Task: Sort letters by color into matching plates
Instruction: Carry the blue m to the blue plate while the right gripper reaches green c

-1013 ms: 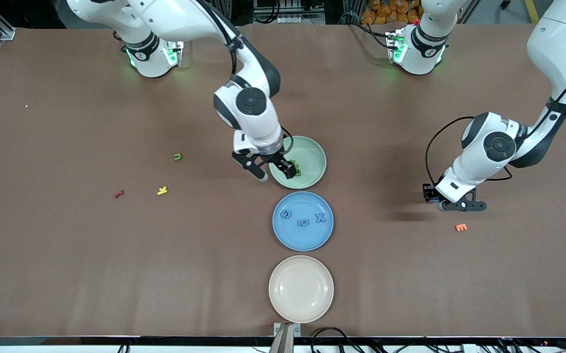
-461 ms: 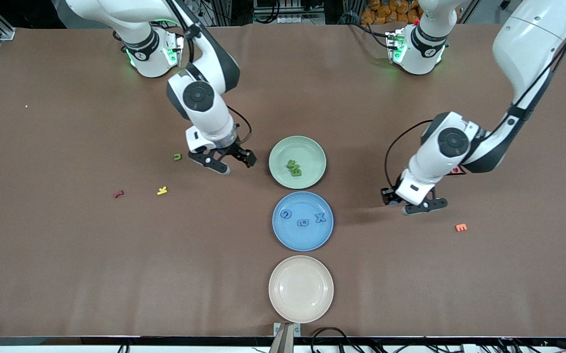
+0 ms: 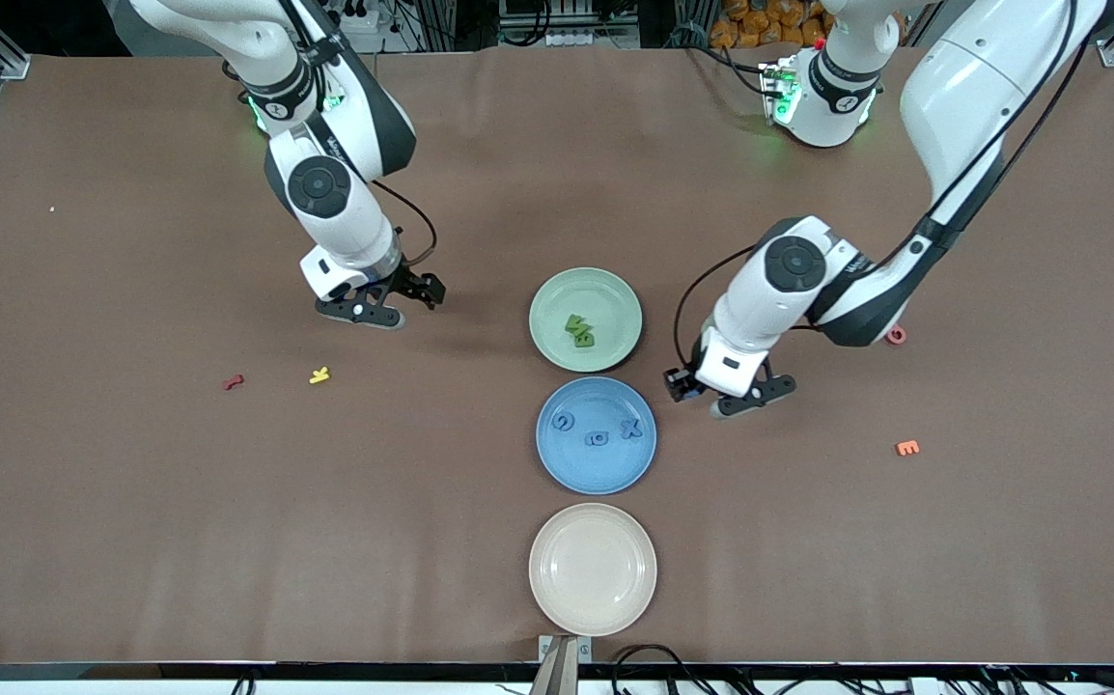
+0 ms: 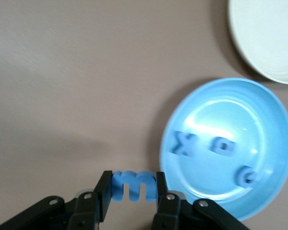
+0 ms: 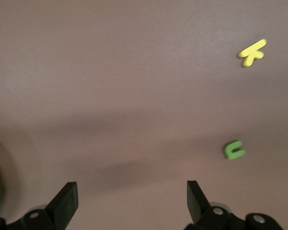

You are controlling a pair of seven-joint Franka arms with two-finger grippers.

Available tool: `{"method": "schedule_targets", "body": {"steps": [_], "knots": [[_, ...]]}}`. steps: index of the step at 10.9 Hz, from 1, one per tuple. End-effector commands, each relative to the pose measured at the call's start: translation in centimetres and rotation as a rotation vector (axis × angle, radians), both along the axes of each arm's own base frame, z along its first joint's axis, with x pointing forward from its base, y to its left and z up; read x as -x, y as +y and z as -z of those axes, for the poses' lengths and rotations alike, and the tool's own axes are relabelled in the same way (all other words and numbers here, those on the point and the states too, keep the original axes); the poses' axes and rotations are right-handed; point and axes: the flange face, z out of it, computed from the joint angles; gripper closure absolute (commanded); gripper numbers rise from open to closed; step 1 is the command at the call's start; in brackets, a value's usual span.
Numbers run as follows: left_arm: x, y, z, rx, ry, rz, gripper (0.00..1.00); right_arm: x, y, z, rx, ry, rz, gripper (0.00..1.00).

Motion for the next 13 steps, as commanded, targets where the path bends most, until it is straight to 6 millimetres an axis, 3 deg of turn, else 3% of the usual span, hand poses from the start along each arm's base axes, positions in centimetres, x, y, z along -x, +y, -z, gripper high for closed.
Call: {"method": "schedule_targets", "body": {"steps": [1,3,5,6,7,8,13], "knots": [[-0.4,-4.8,-1.9,0.068,-0.004,-0.089,1.0,0.6,-6.1,0.0,0.006,0.02,-0.192,0.0],[0.8,-7.2,-2.2,0.083,0.004,-0.109,1.0,0.3,-9.9,1.2,0.003,0.042,-0.261,0.0],[0.7,-9.0,-2.7,0.113,0.004,-0.141,1.0,0.1,-13.7,2.6,-0.01,0.02,-0.311,0.0],[0.2,-8.9,-2.6,0.117,0.004,-0.157,0.88,0.4,-14.7,3.9,-0.014,-0.011,-0.308,0.0],[-0.4,-8.3,-2.4,0.111,0.002,-0.17,0.23,0.3,-15.3,4.9,-0.019,-0.026,-0.336,0.0],[-1.0,-8.2,-2.9,0.115,-0.013,-0.174,0.0,0.3,-15.6,5.5,-0.022,-0.03,-0.371,0.0],[-1.6,-7.3,-3.2,0.105,-0.028,-0.175,0.0,0.0,-15.7,8.1,-0.033,-0.05,-0.37,0.06]]}}
